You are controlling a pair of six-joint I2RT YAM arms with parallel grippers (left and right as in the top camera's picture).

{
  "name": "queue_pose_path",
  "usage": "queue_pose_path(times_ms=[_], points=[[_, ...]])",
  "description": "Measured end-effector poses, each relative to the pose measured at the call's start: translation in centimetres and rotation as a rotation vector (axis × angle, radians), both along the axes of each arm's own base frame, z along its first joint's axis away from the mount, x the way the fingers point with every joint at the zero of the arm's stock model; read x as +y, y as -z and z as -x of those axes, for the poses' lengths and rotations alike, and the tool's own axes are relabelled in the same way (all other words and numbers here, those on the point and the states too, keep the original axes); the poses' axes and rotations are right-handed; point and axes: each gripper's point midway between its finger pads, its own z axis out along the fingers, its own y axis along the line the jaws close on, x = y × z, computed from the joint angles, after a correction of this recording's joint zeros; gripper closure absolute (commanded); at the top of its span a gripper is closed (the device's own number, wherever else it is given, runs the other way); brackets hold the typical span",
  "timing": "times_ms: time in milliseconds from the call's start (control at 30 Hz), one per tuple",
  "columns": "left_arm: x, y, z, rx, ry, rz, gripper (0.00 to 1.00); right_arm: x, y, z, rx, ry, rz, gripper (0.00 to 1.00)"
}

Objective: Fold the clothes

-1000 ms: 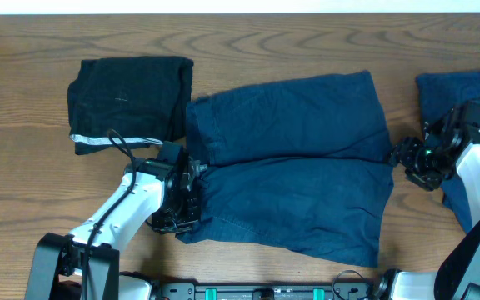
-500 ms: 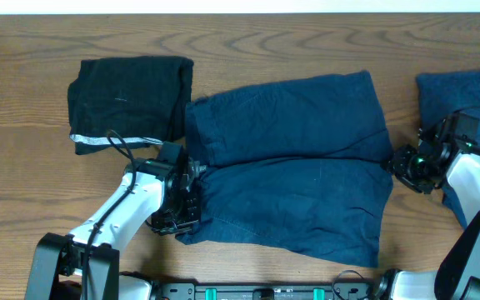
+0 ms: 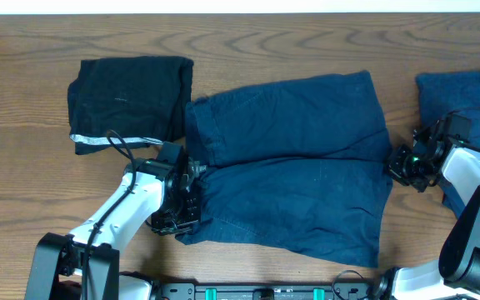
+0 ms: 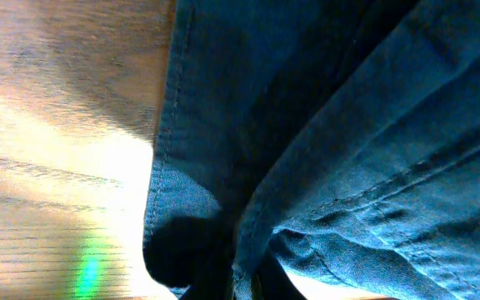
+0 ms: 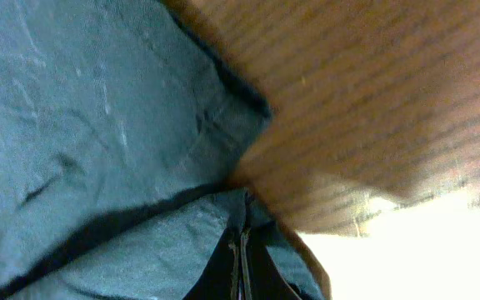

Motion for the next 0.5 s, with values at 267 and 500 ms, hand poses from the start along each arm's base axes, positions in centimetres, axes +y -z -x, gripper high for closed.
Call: queue_pose_path(times_ms=[267,500], points=[[-0.5,0.3,-2.0,-0.083,0.0,0.022,0.94,-2.0,-0.2,-1.1,-0.049,0.062,0.036,0.99],[-2.1,0.0,-7.6,-0.323,0.01,0.088,0.94,-4.9,-1.1,-3.2,-0.143,0.138,0.094,0.99]])
